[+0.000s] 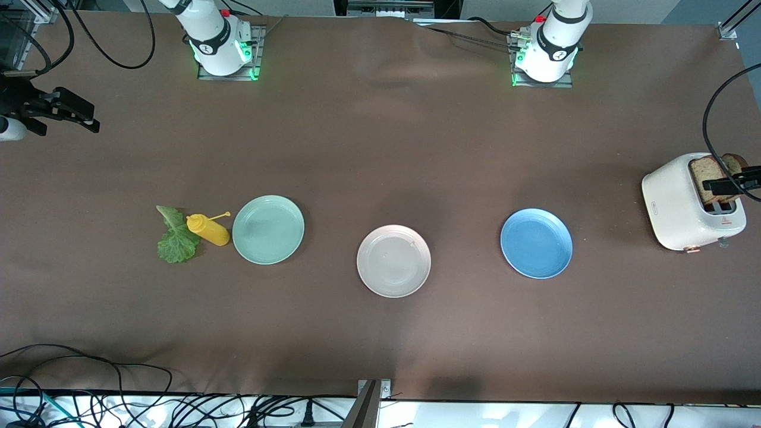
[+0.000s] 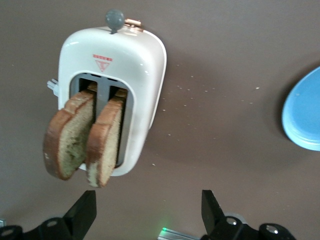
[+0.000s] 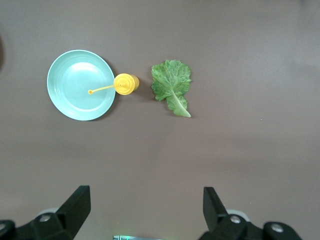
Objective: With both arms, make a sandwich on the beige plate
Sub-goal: 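Move the left gripper down to the bread slice in the toaster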
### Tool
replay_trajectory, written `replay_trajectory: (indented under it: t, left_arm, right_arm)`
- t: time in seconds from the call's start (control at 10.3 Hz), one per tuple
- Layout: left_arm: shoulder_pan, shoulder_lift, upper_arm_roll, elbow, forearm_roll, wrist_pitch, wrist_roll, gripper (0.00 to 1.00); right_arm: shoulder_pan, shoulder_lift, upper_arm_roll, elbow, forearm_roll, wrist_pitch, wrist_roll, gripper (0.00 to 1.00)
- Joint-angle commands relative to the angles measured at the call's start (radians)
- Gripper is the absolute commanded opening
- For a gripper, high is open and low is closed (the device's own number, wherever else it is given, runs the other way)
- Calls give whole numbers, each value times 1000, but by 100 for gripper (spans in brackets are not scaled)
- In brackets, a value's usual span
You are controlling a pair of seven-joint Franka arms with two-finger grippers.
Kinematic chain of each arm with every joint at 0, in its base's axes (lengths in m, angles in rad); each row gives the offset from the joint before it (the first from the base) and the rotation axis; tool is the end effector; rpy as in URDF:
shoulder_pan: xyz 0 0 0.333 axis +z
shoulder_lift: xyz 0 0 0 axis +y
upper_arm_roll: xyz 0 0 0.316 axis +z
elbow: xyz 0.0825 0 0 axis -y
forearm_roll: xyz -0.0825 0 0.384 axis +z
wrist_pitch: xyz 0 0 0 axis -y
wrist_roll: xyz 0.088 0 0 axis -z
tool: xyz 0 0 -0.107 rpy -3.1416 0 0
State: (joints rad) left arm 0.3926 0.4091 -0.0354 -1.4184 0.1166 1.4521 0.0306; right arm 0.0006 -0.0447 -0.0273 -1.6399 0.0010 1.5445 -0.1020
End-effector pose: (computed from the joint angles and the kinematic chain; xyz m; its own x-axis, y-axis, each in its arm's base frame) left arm 0.5904 0.2384 0.4413 0.8774 0.3071 -0.3687 0.2962 -0.9511 -0.0873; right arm 0.5365 -0.0145 0.6141 0.9959 0.0754 -0.0502 0.0751 -0.9971 -0.0074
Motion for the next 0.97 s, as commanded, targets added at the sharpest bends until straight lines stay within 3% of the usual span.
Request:
replay_trajectory:
  t: [0.0,0.68,0.78,0.87]
  left_arm:
    - [37,37,-11,0,37,17,84,93]
    - [51,96,-11,-51,132,11,133,85]
    - [52,96,-11,-51,132,5,146,75]
    - [58,96,-11,-51,132,2,164,59]
  right_arm:
    - [-2,5,4,22,-7,-20,10,100]
    - [-2,6,4,22,-7,-20,8,100]
    - [-2,6,4,22,-7,-20,8,100]
    - [-2,6,4,22,-9,-20,8,100]
